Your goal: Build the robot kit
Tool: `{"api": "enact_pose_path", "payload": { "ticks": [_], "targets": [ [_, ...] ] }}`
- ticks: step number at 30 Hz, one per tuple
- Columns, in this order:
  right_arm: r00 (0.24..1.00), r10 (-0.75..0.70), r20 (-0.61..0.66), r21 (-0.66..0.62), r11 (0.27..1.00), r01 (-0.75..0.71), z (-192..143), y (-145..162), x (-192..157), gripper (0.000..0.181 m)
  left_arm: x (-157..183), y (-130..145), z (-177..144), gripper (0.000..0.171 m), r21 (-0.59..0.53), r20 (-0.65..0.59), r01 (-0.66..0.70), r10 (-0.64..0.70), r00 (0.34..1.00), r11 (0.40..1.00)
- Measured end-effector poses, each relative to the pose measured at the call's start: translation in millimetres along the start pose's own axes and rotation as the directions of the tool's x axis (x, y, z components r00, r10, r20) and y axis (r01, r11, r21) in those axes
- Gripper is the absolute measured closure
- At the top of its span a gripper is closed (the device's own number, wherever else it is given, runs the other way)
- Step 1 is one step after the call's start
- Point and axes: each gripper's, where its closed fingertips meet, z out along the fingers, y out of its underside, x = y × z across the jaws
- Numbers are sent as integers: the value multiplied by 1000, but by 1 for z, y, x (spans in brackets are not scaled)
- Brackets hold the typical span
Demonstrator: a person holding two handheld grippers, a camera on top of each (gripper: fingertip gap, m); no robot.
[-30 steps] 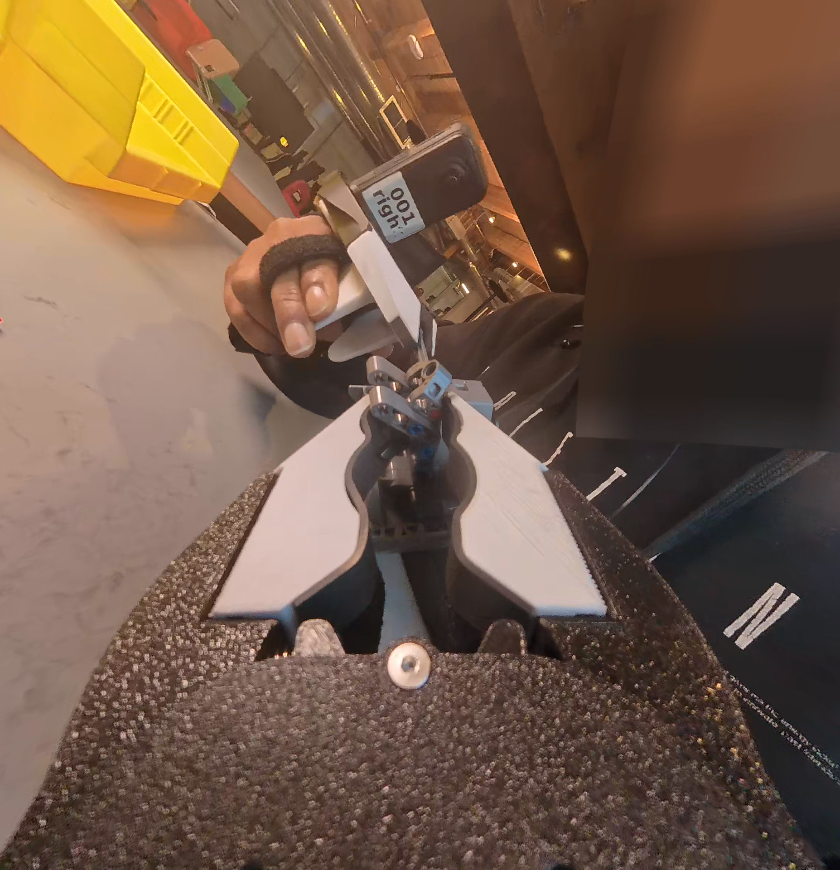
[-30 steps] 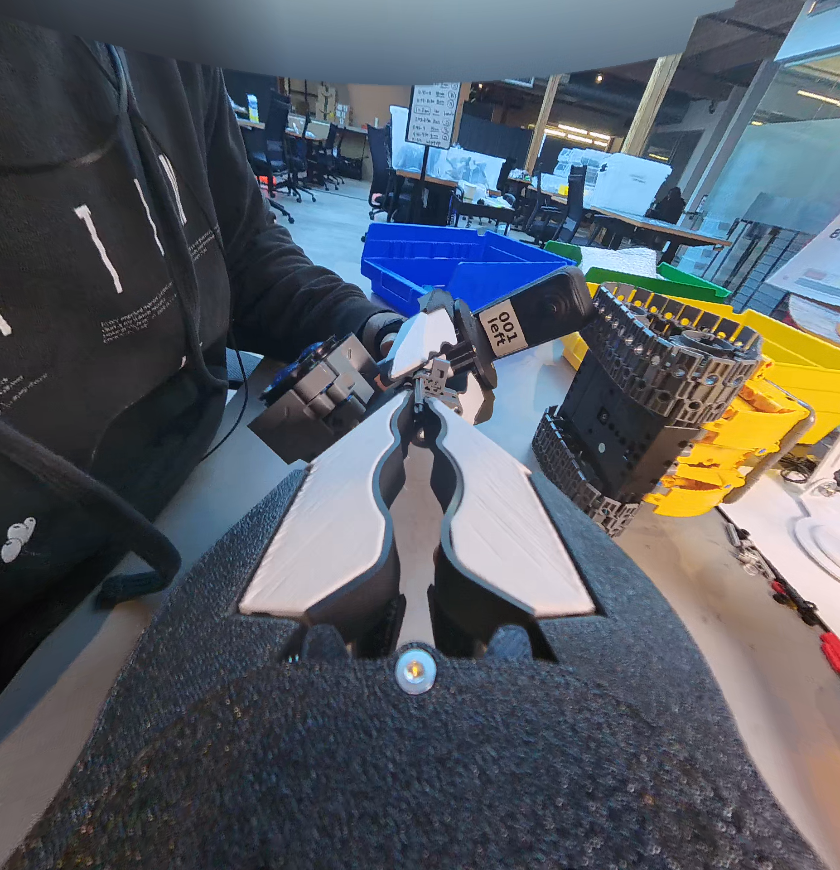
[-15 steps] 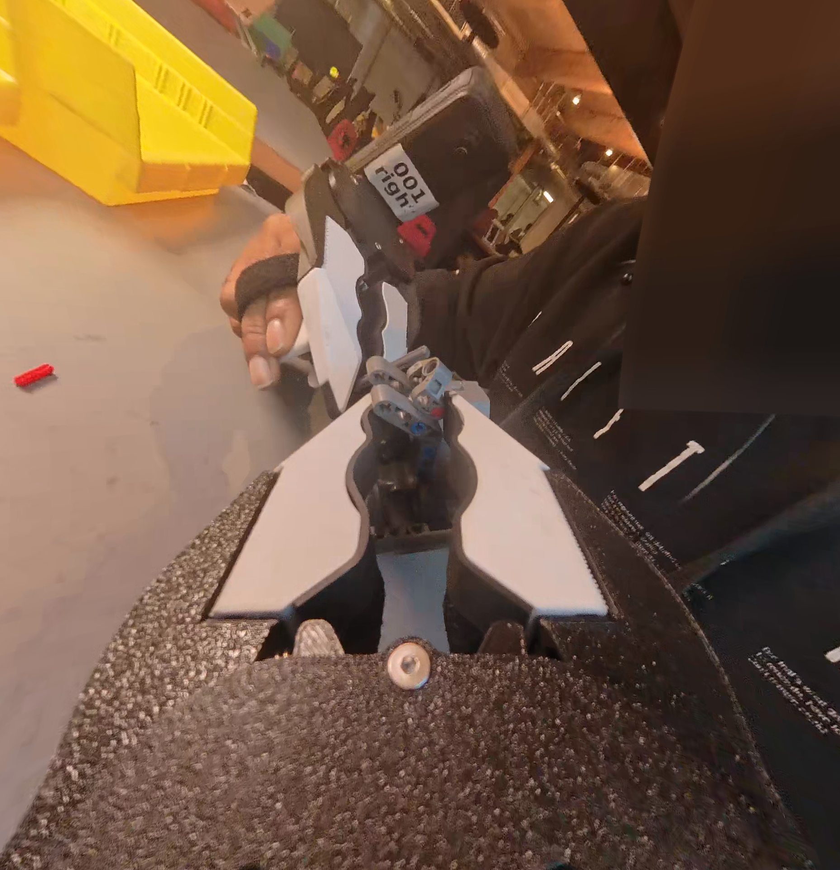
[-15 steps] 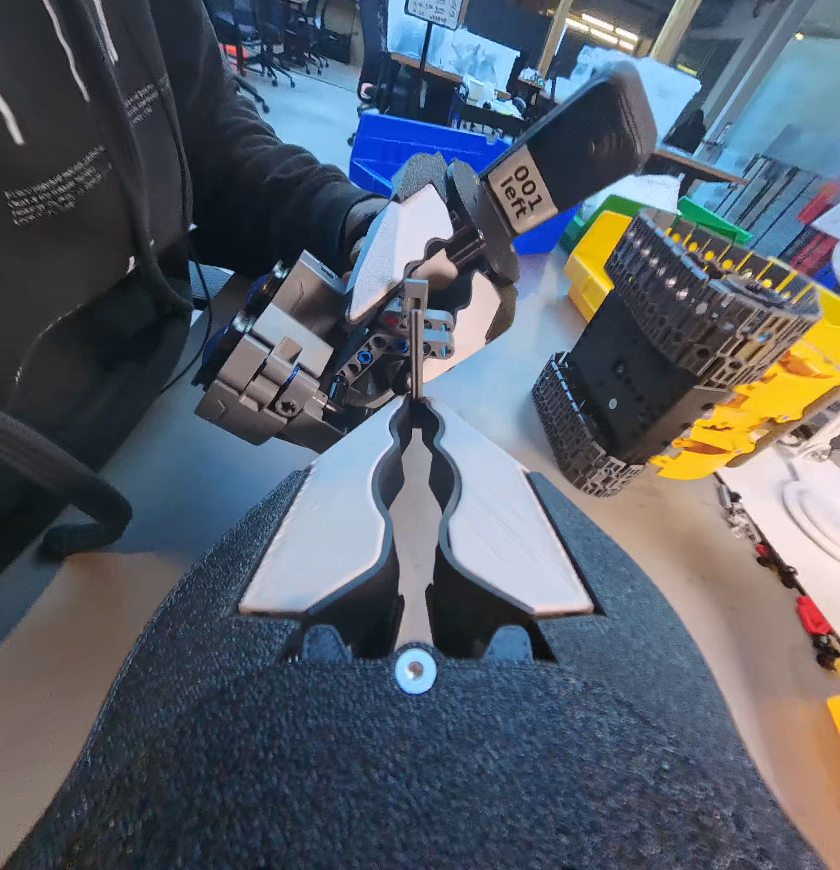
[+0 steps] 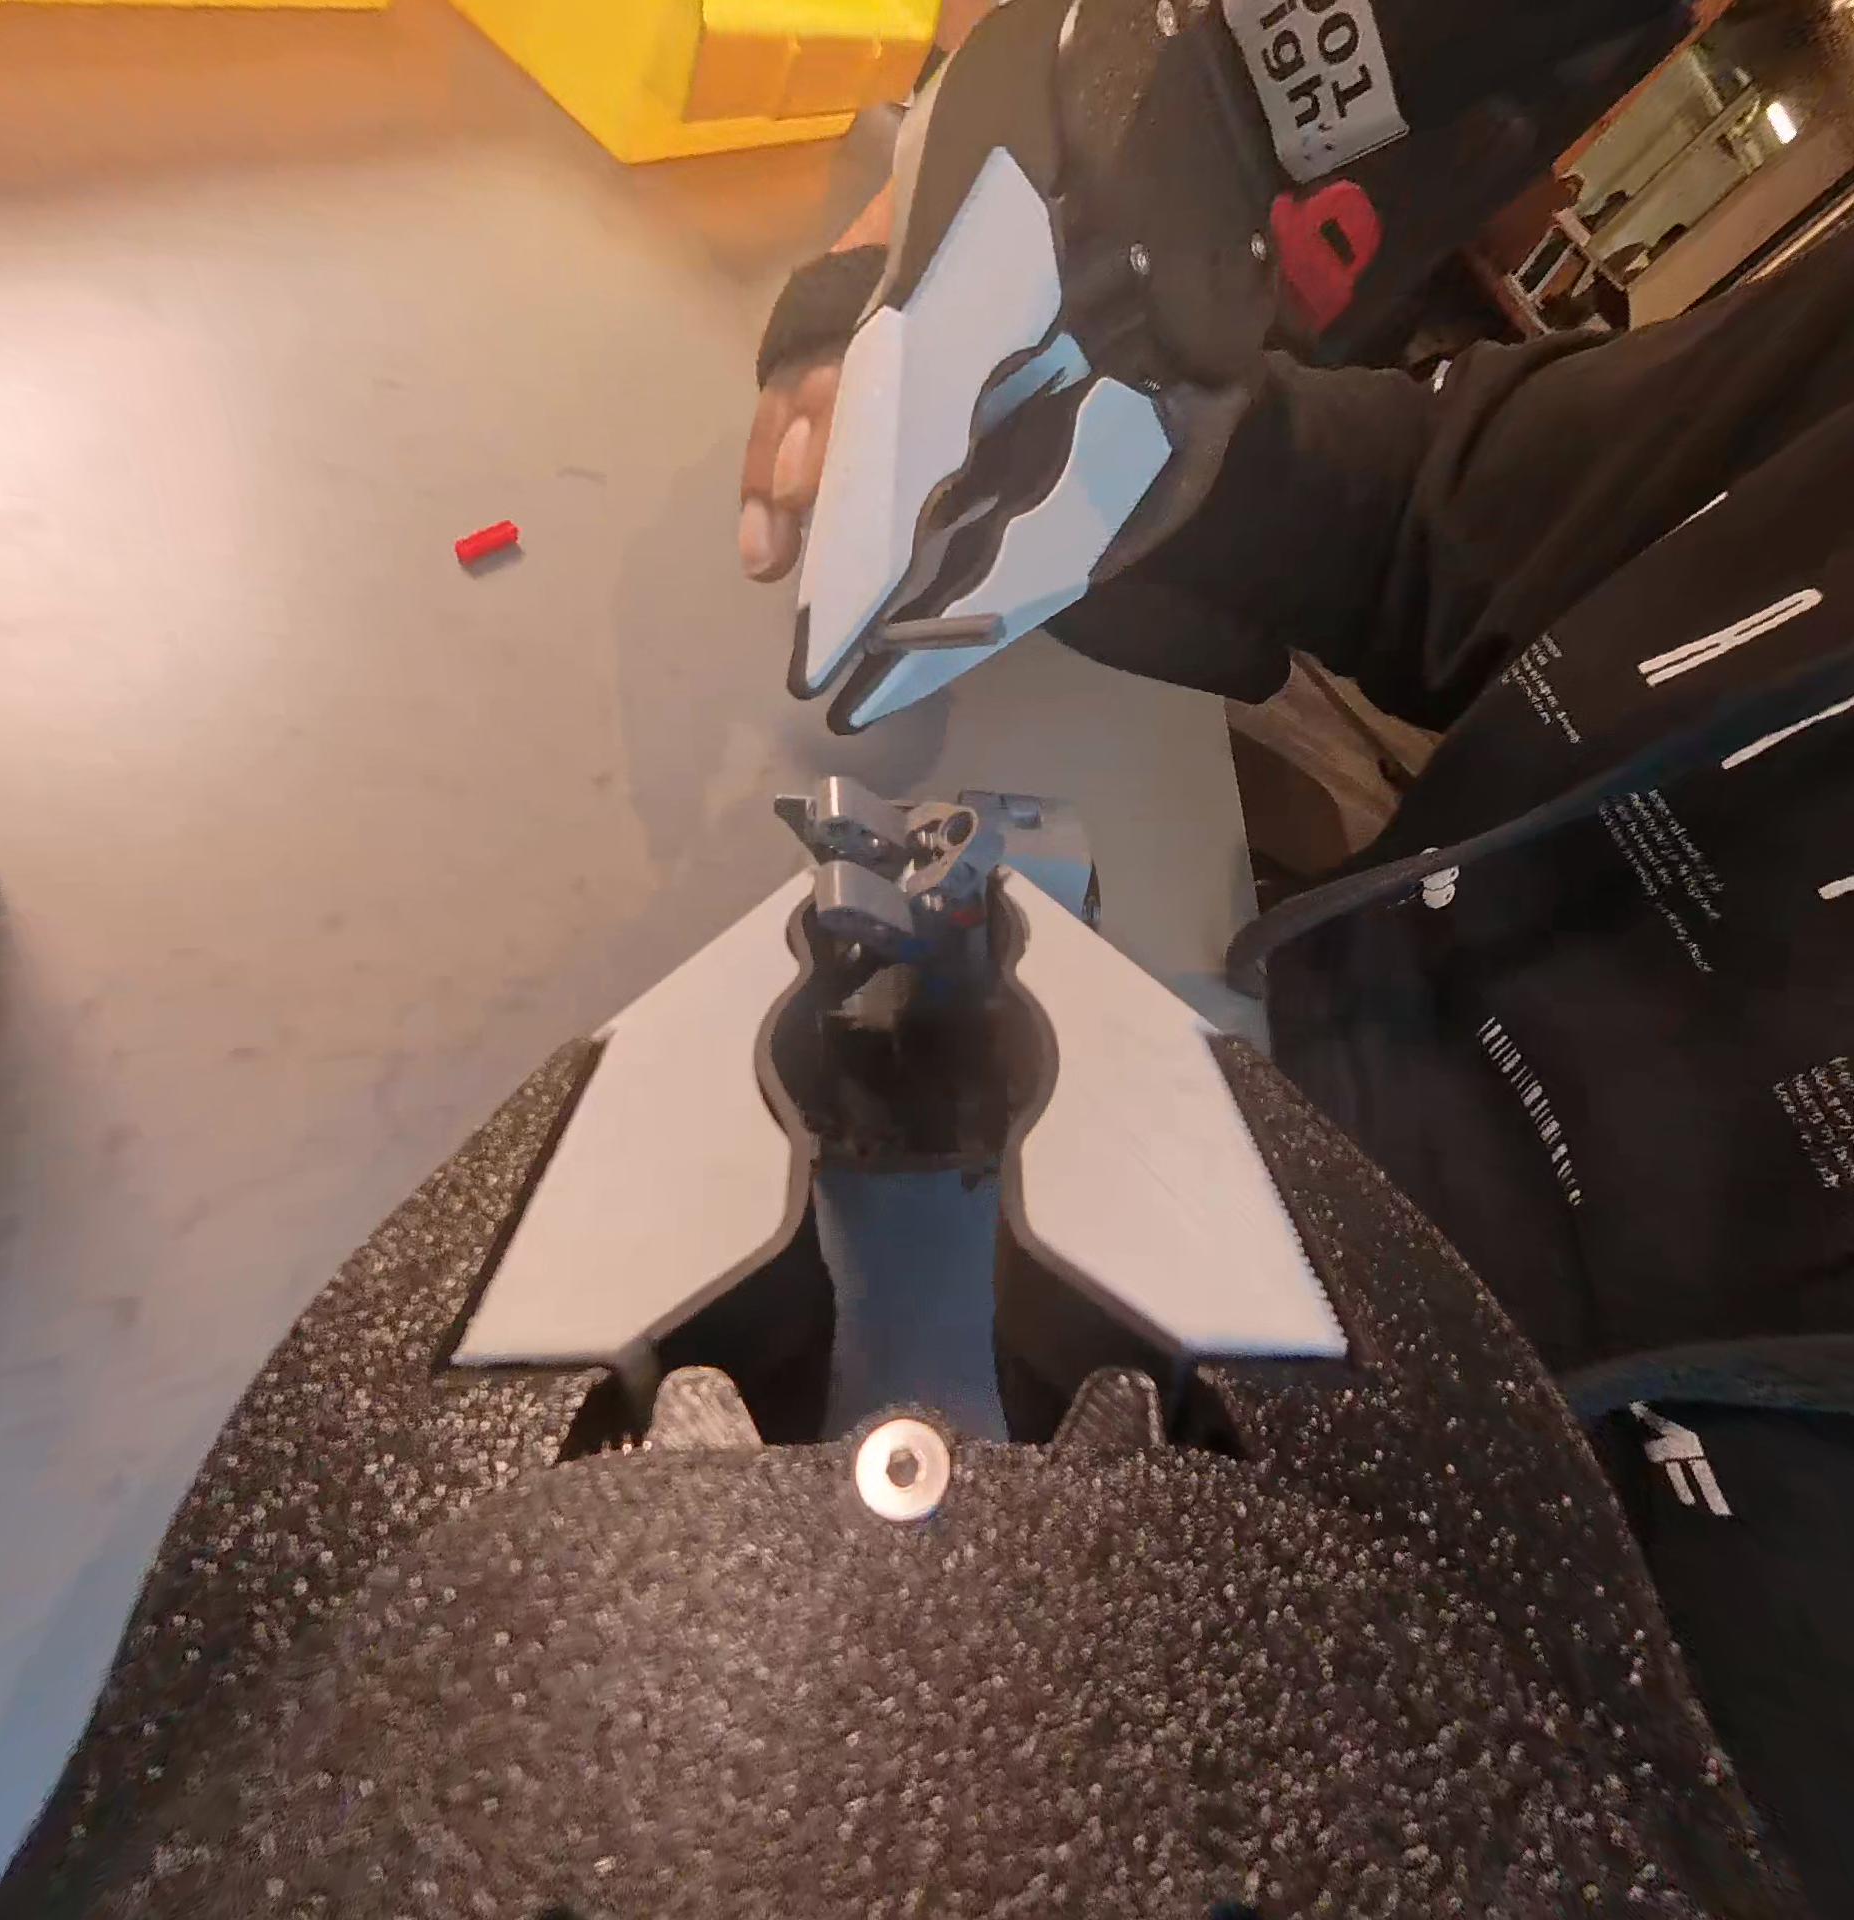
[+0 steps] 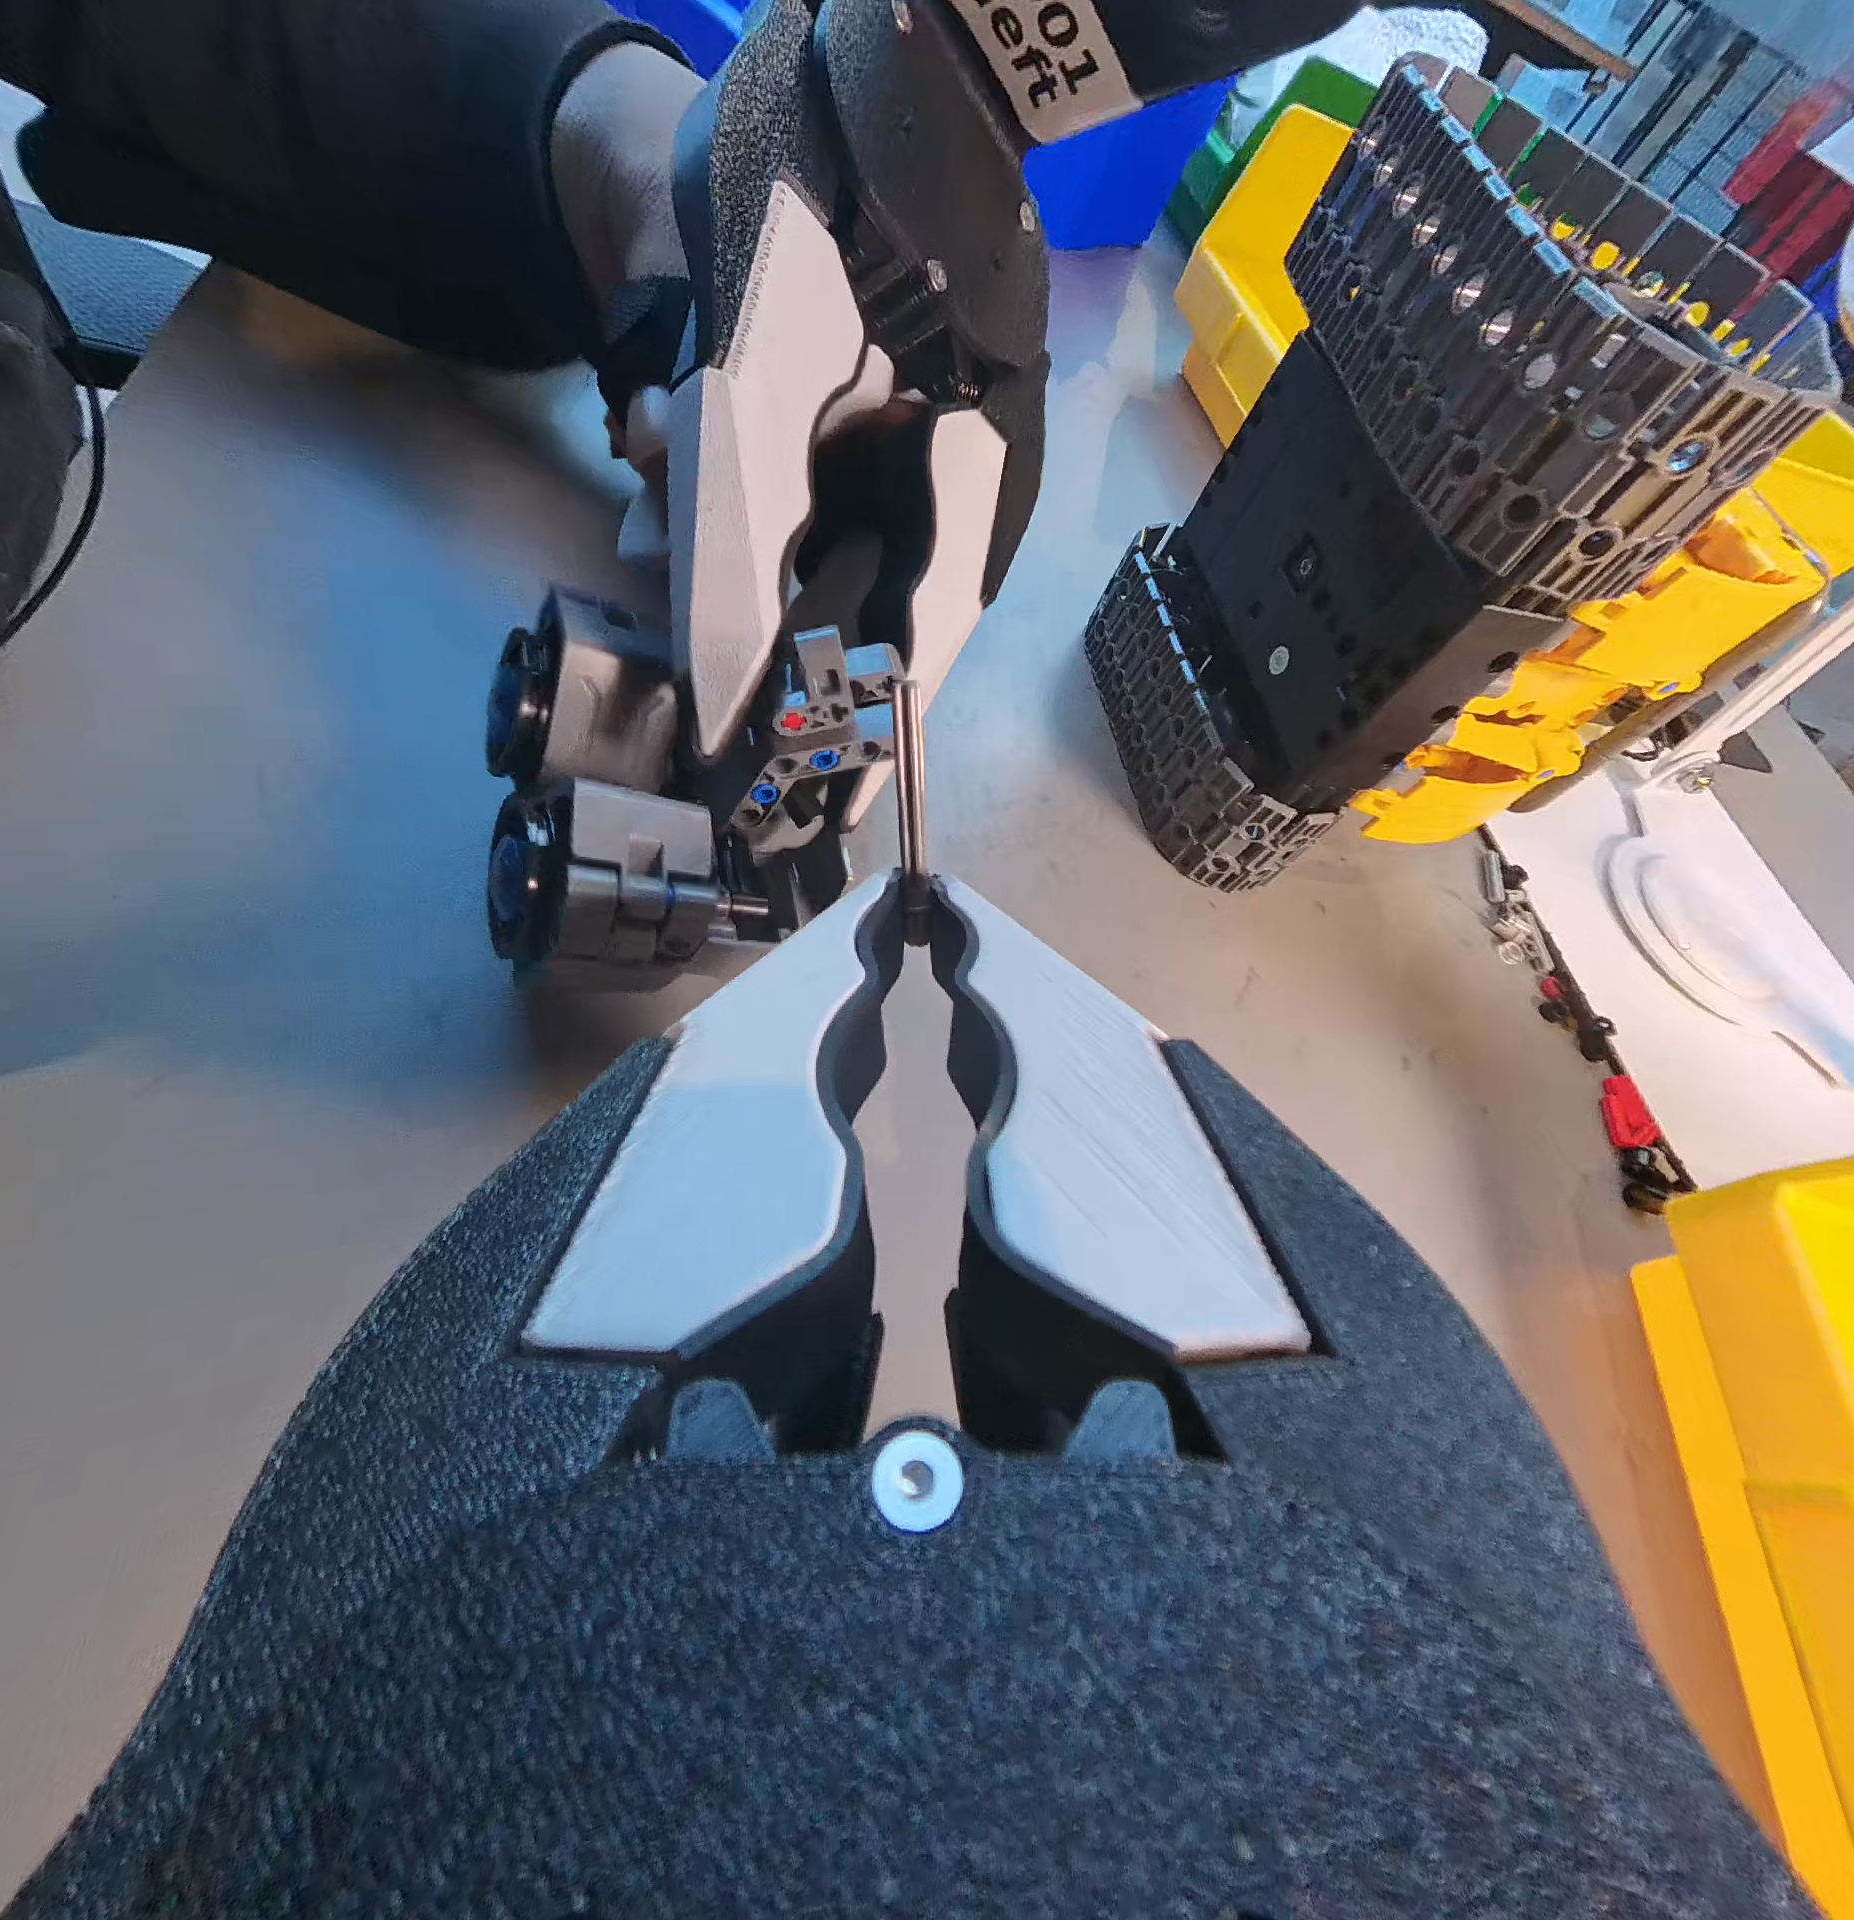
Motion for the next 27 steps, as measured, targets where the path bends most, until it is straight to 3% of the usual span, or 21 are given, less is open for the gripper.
{"api": "enact_pose_path", "payload": {
  "ticks": [3,7,12,17,22,27],
  "targets": [
    [1000,-4,-3,-7,1000,3,1,-1,-1,178,-3,-1,-5,124,-24,63,-76,77,995,997],
    [1000,-11,-6,-14,1000,11,2,-5,-3,177,-6,-12,-19,123,-48,181,-253,257,949,966],
    [998,-67,-21,-26,997,66,5,-16,-8,178,16,-27,-15,144,-80,272,-538,538,798,839],
    [994,-108,-5,-33,994,108,7,-23,-18,178,25,-30,-8,166,-122,316,-630,632,708,767],
    [995,-95,13,-10,995,95,6,-27,-21,178,28,-31,-9,169,-108,317,-632,629,710,767],
    [993,57,104,246,966,-81,-13,-60,-20,178,41,-41,-19,169,98,224,-544,514,828,833]
  ]
}}
